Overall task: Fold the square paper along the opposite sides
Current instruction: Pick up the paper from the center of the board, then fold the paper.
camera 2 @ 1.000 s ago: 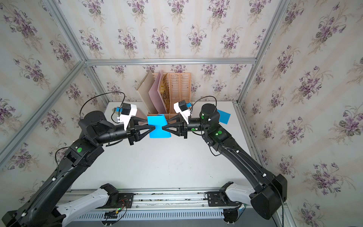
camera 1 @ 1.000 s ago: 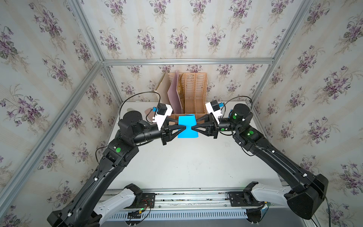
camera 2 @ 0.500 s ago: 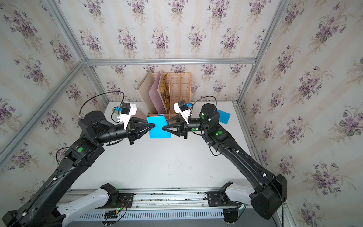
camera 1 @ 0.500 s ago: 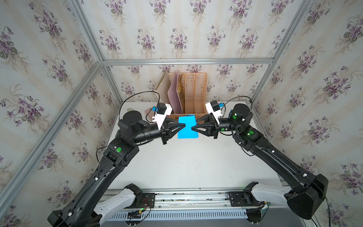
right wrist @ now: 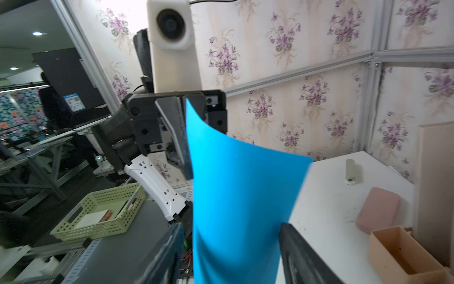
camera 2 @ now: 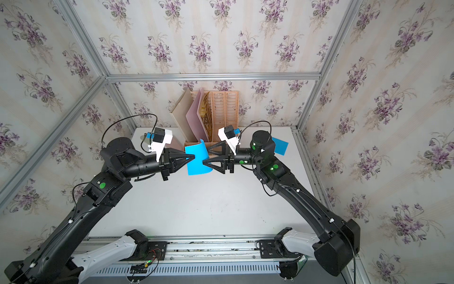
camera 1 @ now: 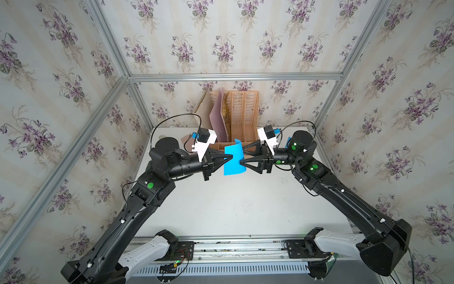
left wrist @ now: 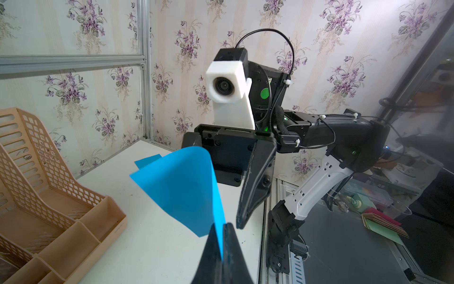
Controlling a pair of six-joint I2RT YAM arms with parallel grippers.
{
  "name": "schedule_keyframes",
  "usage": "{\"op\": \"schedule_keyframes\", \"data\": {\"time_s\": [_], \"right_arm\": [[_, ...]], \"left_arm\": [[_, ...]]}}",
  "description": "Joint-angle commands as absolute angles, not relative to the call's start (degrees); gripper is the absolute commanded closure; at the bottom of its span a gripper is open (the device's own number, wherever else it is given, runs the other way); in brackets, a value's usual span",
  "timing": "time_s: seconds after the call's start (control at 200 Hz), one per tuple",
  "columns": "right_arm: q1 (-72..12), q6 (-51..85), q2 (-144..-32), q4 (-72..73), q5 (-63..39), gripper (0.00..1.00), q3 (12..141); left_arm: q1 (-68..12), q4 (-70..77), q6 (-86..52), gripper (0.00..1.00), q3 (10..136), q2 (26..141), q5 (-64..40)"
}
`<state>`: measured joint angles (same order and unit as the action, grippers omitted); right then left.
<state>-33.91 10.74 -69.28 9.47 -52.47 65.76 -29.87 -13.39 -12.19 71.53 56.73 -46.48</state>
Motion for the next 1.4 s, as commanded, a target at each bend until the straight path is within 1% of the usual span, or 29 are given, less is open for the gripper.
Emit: {"op": "schedule_keyframes", "data": {"time_s": [0.0,0.04,0.155,0.275,0.41,0.535,0.624,0.679,1.119,1.289,1.399], "right_arm": [[-31.7,11.3,-68.5,7.5,-42.4,0.31,65.0],[-28.6,12.7,-68.6,8.2,-42.2,0.31,64.6],[-24.2,16.4,-68.8,11.4,-44.4,0.31,63.1],[-23.4,15.6,-69.5,11.5,-47.0,0.33,63.6],[-23.4,16.9,-70.5,13.7,-56.0,0.34,64.1],[-23.4,23.2,-69.2,25.3,-65.0,0.34,60.2],[-23.5,27.5,-68.1,32.4,-68.2,0.33,57.8],[-23.4,29.0,-67.7,34.6,-69.1,0.33,57.0],[-24.0,31.7,-68.3,37.2,-72.0,0.34,56.8],[-25.6,30.9,-68.7,36.1,-72.4,0.34,57.3],[-26.5,27.1,-68.9,30.7,-71.5,0.34,58.9]], "left_arm": [[-29.8,-13.7,-12.3,1.00,72.5,56.3,-48.1],[-29.8,-13.7,-12.6,1.00,72.6,56.0,-48.6],[-29.8,-13.9,-13.2,1.00,72.9,55.5,-50.1],[-29.8,-14.1,-13.1,1.00,72.8,55.0,-50.2],[-29.7,-13.6,-12.8,1.00,72.4,55.1,-49.6],[-29.8,-13.6,-12.3,1.00,72.2,55.4,-47.0],[-29.7,-13.1,-12.4,1.00,71.9,55.7,-45.3],[-29.8,-12.4,-12.5,1.00,71.7,55.9,-44.9],[-29.8,-10.6,-12.8,1.00,71.5,57.3,-43.2],[-29.8,-10.2,-12.7,1.00,71.5,57.6,-42.5],[-29.8,-10.1,-12.6,1.00,71.6,57.9,-42.3]]}}
